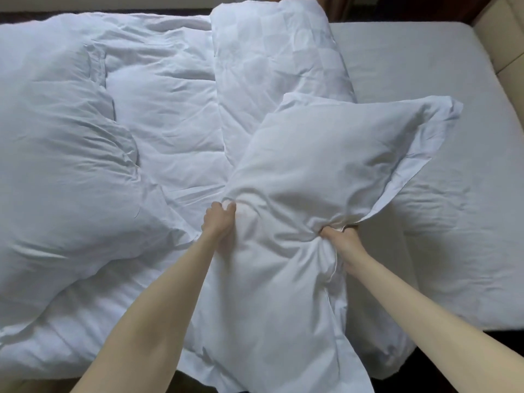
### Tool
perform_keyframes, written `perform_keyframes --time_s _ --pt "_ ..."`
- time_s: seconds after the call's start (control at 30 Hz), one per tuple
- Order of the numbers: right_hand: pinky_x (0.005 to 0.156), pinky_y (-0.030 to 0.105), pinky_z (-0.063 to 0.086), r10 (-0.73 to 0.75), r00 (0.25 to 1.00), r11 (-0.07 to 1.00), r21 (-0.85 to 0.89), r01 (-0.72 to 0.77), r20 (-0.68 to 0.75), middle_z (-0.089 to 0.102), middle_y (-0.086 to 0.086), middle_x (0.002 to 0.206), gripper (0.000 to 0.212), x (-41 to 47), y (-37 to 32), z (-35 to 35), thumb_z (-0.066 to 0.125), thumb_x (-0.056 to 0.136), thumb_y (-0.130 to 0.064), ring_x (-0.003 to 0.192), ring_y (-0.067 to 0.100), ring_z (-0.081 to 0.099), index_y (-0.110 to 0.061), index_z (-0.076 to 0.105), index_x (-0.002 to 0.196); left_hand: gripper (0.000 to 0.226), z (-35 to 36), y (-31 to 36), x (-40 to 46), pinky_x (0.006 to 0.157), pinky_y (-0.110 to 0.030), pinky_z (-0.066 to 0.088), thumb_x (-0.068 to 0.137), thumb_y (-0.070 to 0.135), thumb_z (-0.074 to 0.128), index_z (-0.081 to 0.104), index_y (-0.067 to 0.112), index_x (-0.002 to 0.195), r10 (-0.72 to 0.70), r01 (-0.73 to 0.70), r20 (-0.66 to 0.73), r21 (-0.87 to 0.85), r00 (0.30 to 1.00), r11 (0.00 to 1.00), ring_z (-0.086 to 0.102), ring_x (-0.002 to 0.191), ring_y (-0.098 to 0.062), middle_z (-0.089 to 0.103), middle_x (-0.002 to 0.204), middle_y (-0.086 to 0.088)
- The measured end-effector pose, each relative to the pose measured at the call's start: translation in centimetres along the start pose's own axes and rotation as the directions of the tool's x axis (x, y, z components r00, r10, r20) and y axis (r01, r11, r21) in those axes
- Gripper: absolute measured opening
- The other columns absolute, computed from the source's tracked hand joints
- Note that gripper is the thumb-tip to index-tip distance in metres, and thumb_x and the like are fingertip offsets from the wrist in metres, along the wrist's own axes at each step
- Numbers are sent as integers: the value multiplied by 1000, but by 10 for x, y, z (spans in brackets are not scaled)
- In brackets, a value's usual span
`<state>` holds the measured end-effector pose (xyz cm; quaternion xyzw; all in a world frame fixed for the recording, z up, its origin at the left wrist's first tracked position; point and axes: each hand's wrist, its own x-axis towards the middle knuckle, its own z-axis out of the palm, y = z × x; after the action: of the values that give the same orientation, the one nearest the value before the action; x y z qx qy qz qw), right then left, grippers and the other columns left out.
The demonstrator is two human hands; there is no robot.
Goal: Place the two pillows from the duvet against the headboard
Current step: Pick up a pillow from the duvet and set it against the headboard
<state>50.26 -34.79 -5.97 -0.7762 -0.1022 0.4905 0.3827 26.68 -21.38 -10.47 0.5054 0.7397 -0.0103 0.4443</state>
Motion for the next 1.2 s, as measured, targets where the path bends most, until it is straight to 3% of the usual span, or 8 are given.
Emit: perform_keyframes --time_s 0.2,0.27,0.37,0.53,0.77,0.97,1.13,1.2 --pt "73 27 47 -49 999 999 -20 49 -13 63 7 89 19 5 -4 -2 56 78 3 83 22 59 -13 60 86 23 24 -8 3 100 -42 37 96 21 35 53 10 104 -37 28 -99 -86 994 996 52 114 -32 60 121 -12" --pt "62 21 48 -66 998 997 26 66 8 61 6 84 22 3 -10 -7 53 77 7 78 21 58 -8 59 92 17 32 -6 -1 102 -42 36 95 18 33 49 14 99 -64 52 -107 -107 992 993 53 111 -31 62 118 -11" --pt "45 16 43 -37 999 988 153 34 19 57 4 70 26 -4 -27 -25 58 63 6 59 16 55 -7 58 85 25 37 -1 -7 102 -43 36 94 19 33 51 9 109 -79 60 -159 -117 984 991 52 113 -33 60 120 -13" --pt "51 23 42 -101 975 952 303 37 198 57 1 53 19 -18 -70 -68 58 42 1 51 18 53 -16 61 49 44 54 17 -39 109 -45 28 97 33 35 45 10 133 -158 128 -154 -187 975 974 38 131 -38 42 141 -19" --pt "57 21 51 -427 794 858 472 203 433 66 -2 63 30 -31 -103 -179 52 49 8 61 16 63 -17 65 56 49 128 61 -128 107 -46 41 98 41 31 47 13 135 2 -7 -12 -469 1000 883 51 123 -30 53 137 -11" --pt "56 18 53 -489 685 846 486 220 540 71 -2 72 38 -25 -119 -307 48 52 8 66 13 68 -17 70 69 46 199 123 -191 65 -31 49 87 63 32 63 31 99 8 73 108 -719 994 691 63 78 -15 71 81 6" --pt "60 20 54 -550 609 832 432 347 572 72 -1 75 48 -11 -141 -384 45 57 12 71 15 70 -21 75 76 50 251 172 -209 71 -37 57 88 61 38 69 26 105 172 -40 81 -797 982 603 68 95 -22 72 108 -2" --pt "64 25 57 -540 603 841 403 360 587 73 2 82 48 -3 -144 -405 47 57 12 77 19 70 -17 74 83 57 265 186 -213 87 -47 55 84 65 39 67 25 113 174 -38 76 -818 982 574 64 105 -27 69 116 -6"
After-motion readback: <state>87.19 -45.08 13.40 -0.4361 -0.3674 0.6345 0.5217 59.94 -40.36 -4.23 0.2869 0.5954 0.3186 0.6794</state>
